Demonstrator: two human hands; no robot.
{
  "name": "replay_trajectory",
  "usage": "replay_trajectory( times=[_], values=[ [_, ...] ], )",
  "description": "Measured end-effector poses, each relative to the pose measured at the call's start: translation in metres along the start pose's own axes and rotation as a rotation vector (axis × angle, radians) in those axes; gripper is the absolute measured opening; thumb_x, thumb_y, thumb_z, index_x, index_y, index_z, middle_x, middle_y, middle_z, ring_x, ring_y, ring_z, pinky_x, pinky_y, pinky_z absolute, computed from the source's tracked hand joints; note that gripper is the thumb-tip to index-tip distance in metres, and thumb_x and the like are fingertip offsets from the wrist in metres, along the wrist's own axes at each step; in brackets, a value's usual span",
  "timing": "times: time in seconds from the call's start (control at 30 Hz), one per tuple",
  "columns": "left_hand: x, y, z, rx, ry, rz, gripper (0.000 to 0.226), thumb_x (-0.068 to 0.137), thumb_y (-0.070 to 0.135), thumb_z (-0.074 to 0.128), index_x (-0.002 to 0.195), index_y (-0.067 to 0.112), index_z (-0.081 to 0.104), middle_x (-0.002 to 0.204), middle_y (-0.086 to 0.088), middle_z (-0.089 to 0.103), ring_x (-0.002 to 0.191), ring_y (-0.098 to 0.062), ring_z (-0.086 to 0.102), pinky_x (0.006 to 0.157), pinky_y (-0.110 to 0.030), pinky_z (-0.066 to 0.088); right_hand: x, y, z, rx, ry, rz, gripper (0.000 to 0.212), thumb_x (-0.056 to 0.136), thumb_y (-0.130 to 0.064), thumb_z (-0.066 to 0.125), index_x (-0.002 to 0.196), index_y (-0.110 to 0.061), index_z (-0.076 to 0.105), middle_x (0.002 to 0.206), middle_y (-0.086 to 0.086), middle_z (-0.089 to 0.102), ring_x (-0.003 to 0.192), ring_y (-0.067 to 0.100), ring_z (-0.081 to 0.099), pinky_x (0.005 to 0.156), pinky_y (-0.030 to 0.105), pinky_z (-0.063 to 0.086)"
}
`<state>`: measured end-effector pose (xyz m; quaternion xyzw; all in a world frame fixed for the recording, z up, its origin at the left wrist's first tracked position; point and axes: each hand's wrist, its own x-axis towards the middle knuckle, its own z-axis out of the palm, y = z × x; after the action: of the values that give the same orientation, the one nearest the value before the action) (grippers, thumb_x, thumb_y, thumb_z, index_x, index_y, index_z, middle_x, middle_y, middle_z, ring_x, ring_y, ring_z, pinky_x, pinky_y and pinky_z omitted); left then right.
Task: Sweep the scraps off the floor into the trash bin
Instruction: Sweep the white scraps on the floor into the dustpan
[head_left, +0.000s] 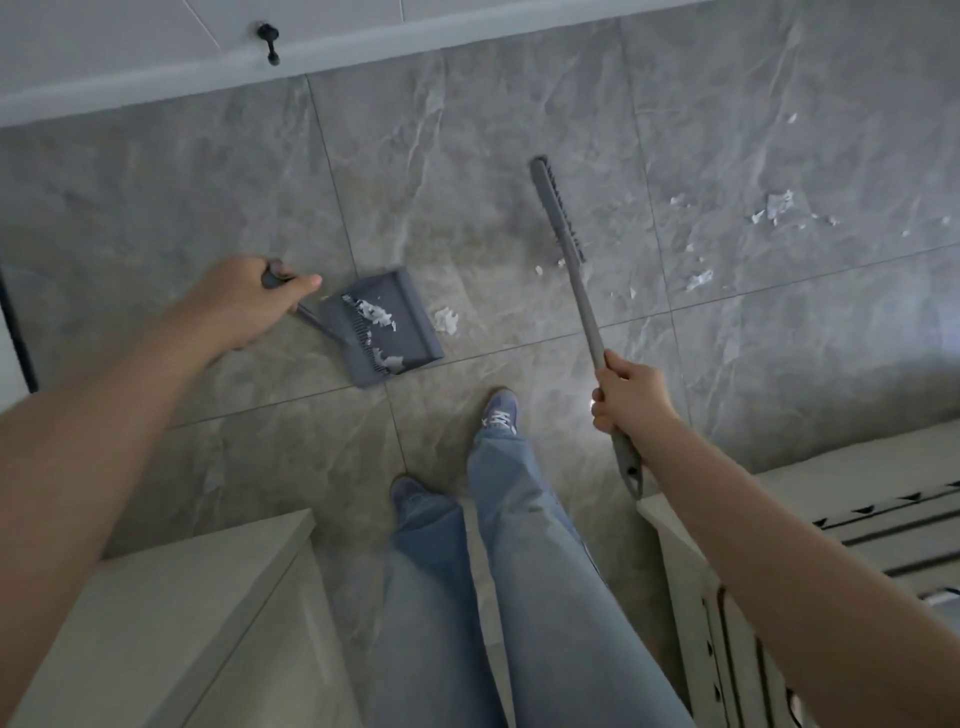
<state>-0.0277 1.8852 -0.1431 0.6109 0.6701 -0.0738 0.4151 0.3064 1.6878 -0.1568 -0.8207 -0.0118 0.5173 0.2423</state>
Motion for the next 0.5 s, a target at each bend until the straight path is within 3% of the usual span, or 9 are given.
replay_trajectory(
  times=[0.07,0.17,0.33,0.43,0.5],
  values=[
    [0.005,0.007,0.001,-0.005,-0.015,-0.001,0.041,0.092,0.05,0.06,0.071,0.015,0.06,0.052,-0.011,0.048,0.045,-0.023,0.045,0.047,-0.025,0.036,0.02,-0.016,-0.008,-0.017,0.051,0.017,0.027,0.1,-0.007,0.043,0.122,-0.01,0.059,0.066,0.005,0.039,0.046,0.015,0.034,0.035,0.021,0.031],
    [0.007,0.012,0.002,-0.004,-0.024,-0.002,0.042,0.092,0.049,0.06,0.072,0.013,0.061,0.048,-0.01,0.046,0.041,-0.021,0.042,0.046,-0.024,0.035,0.042,-0.02,0.0,-0.07,0.058,0.07,0.021,0.099,-0.006,0.043,0.107,-0.019,0.058,0.07,0.005,0.042,0.047,0.017,0.037,0.041,0.026,0.033],
    [0.005,0.025,0.007,0.037,-0.044,-0.023,0.042,0.092,0.05,0.059,0.073,0.013,0.062,0.05,-0.008,0.047,0.043,-0.023,0.045,0.046,-0.025,0.037,0.012,0.033,0.049,-0.173,-0.094,0.154,0.019,0.092,-0.016,0.051,0.073,-0.019,0.052,0.068,0.009,0.051,0.053,0.023,0.051,0.052,0.033,0.044],
    [0.004,0.027,0.011,0.057,-0.051,-0.012,0.04,0.092,0.049,0.06,0.077,0.012,0.063,0.062,-0.01,0.054,0.056,-0.027,0.053,0.054,-0.029,0.042,-0.036,0.053,0.066,-0.097,-0.211,0.156,0.024,0.099,-0.022,0.046,0.078,-0.028,0.055,0.062,0.0,0.051,0.048,0.016,0.048,0.046,0.027,0.044],
    [0.003,0.026,0.015,0.057,-0.061,0.013,0.039,0.092,0.049,0.06,0.079,0.012,0.063,0.069,-0.01,0.059,0.067,-0.028,0.056,0.063,-0.032,0.042,-0.057,0.062,0.068,0.079,-0.23,0.303,0.029,0.101,-0.024,0.047,0.076,-0.025,0.061,0.052,0.001,0.046,0.035,0.013,0.041,0.034,0.018,0.033]
  ],
)
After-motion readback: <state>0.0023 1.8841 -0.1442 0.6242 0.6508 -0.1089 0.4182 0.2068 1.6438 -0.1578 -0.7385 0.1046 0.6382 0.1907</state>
